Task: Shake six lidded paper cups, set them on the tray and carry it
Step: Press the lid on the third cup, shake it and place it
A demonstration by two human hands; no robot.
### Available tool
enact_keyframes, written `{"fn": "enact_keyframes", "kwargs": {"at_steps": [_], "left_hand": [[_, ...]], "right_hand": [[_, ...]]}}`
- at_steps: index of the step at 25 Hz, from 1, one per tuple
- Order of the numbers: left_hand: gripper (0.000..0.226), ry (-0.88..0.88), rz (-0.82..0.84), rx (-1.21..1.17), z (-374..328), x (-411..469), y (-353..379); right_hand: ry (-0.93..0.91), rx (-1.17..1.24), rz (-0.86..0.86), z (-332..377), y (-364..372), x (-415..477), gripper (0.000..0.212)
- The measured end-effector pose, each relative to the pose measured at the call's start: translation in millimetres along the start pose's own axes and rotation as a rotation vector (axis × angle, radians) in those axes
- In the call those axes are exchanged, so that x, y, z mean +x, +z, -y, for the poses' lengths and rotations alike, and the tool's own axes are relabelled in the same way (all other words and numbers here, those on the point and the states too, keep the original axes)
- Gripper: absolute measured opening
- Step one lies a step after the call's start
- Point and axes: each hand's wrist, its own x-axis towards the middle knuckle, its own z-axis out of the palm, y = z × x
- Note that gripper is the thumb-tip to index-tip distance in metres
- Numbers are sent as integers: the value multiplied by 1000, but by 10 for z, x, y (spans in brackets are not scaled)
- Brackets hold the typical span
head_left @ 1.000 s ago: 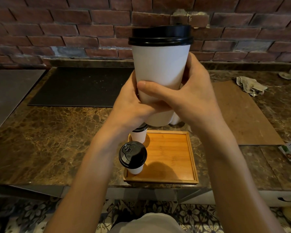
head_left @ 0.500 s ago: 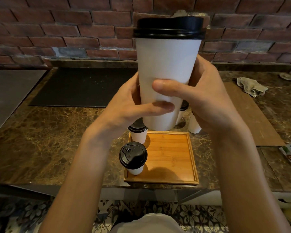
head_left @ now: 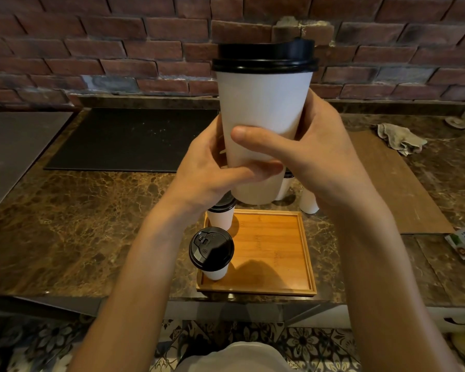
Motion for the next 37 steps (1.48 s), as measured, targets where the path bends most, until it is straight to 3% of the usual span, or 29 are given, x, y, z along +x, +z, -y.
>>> {"fn": "enact_keyframes", "kwargs": {"at_steps": [9,15,20,27,37], "left_hand": [[72,25,-96,103,21,8,72],[73,-1,-79,103,-12,14,59],[62,7,16,72,-96,25,-2],[70,-27,108,20,-138,-7,-42],[70,-40,60,0,-65,-2,-25]], "right_hand": [[26,-10,-124,-74,93,-17,80],[-12,-7,-160,-52,73,-12,73],[-63,76,-77,-34,-2,5,71],[-80,264,100,-80,-91,36,61],[-95,143,117,-73,-79,37,63]]}}
